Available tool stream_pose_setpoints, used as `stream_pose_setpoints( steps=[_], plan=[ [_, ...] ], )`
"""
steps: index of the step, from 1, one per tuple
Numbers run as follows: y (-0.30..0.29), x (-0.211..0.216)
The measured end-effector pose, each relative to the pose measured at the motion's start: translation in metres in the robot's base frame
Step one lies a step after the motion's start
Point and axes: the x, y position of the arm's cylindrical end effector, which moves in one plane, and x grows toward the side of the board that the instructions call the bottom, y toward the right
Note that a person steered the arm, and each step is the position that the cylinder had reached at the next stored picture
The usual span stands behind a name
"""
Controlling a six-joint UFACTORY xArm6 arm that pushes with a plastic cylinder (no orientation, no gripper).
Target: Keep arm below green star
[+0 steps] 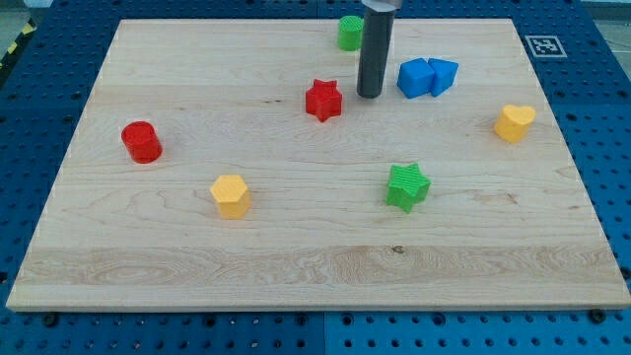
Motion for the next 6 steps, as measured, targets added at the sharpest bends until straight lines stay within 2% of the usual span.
stream_pose_setpoints(
  steps=[3,6],
  plan=[
    [-0.062,0.032],
    [-0.149,0.039]
  ],
)
